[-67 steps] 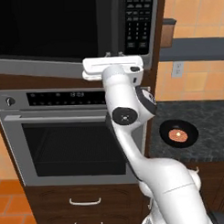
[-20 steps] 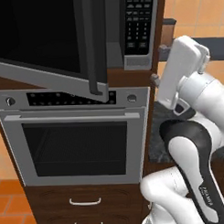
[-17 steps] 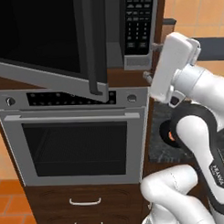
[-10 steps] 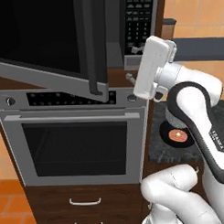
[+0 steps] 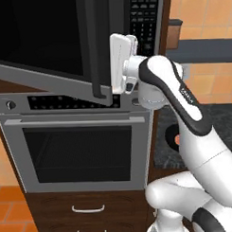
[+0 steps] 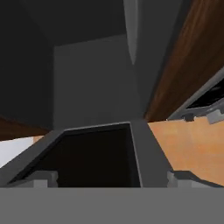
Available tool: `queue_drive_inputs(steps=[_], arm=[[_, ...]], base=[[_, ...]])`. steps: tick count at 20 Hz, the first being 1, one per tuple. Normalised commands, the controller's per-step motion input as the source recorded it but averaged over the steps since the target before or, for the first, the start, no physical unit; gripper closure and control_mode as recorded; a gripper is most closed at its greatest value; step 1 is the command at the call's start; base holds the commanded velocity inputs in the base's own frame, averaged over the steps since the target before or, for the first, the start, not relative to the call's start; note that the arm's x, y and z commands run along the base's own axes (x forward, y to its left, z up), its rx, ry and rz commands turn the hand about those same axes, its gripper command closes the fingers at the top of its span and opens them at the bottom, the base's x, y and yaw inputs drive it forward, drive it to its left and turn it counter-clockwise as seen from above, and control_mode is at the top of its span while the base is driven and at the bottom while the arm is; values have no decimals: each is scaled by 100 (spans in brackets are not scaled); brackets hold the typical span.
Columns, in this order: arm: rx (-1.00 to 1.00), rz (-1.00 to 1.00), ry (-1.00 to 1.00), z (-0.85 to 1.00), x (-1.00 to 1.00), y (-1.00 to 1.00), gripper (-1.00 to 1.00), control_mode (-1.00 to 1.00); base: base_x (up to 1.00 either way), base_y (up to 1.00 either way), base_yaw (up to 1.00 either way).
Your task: Open the microwave, place the bowl with waffle inside the microwave, then close the microwave door and turn it on.
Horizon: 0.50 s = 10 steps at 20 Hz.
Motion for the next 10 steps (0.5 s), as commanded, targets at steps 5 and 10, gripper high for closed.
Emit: queue_drive_inputs(steps=[5, 10], arm=[[-1, 43, 9, -9, 46, 56, -100, -100], [-5, 31, 0, 0, -35, 72, -100, -100]], base=[[0, 0, 0], [0, 0, 0]])
